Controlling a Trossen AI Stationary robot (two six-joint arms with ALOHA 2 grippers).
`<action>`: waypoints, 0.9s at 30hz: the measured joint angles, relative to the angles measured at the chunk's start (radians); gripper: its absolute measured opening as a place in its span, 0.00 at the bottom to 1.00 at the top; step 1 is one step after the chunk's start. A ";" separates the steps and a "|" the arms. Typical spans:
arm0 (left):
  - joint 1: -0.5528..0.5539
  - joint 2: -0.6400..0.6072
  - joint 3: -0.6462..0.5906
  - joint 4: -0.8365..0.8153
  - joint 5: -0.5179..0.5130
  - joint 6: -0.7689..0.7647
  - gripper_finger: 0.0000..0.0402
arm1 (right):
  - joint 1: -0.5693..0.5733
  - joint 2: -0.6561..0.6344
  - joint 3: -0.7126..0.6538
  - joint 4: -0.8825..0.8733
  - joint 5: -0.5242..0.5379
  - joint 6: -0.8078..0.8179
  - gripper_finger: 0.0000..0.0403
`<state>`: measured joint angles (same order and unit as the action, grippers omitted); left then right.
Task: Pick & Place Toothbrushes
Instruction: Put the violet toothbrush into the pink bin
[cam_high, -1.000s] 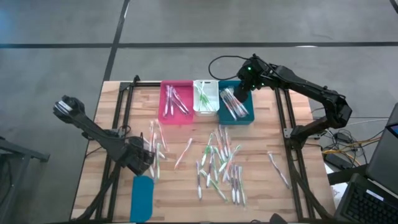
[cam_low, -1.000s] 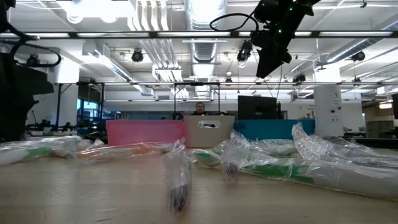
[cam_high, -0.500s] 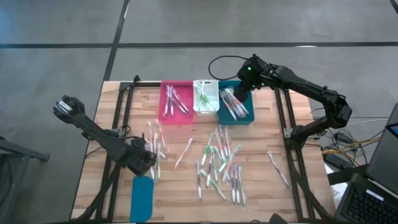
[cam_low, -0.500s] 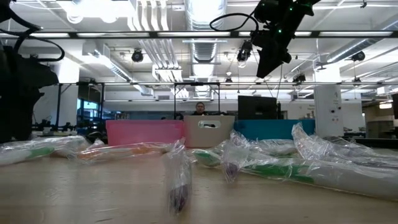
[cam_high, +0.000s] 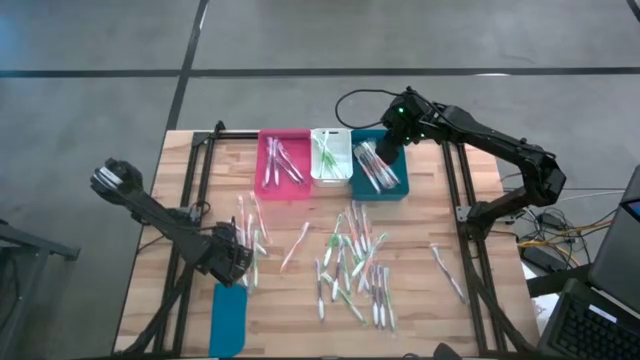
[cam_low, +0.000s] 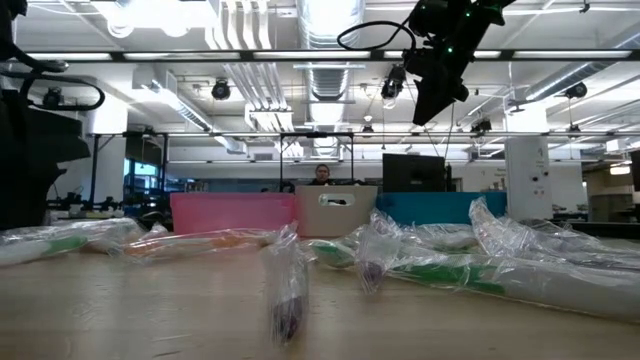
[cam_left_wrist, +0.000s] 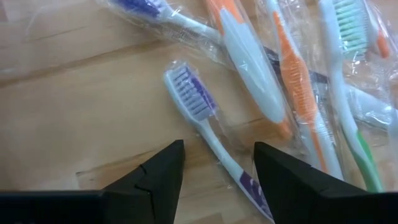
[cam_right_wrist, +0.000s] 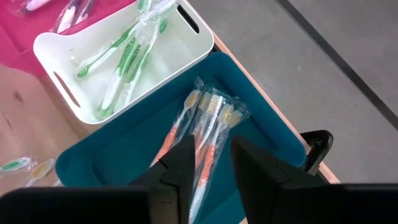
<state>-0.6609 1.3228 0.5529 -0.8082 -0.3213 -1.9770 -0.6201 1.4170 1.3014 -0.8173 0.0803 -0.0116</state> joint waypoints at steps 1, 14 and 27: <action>0.000 0.001 0.000 -0.002 0.001 0.000 0.50 | 0.000 0.000 0.000 0.000 0.000 0.000 0.23; 0.000 0.001 -0.002 -0.027 0.007 -0.014 0.23 | 0.000 0.000 0.000 0.000 0.000 0.000 0.21; 0.000 -0.052 0.030 -0.114 -0.062 -0.003 0.04 | 0.000 0.000 0.000 -0.001 0.000 0.000 0.31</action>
<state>-0.6605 1.2707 0.5830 -0.9219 -0.3830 -1.9801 -0.6205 1.4170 1.3014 -0.8181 0.0803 -0.0116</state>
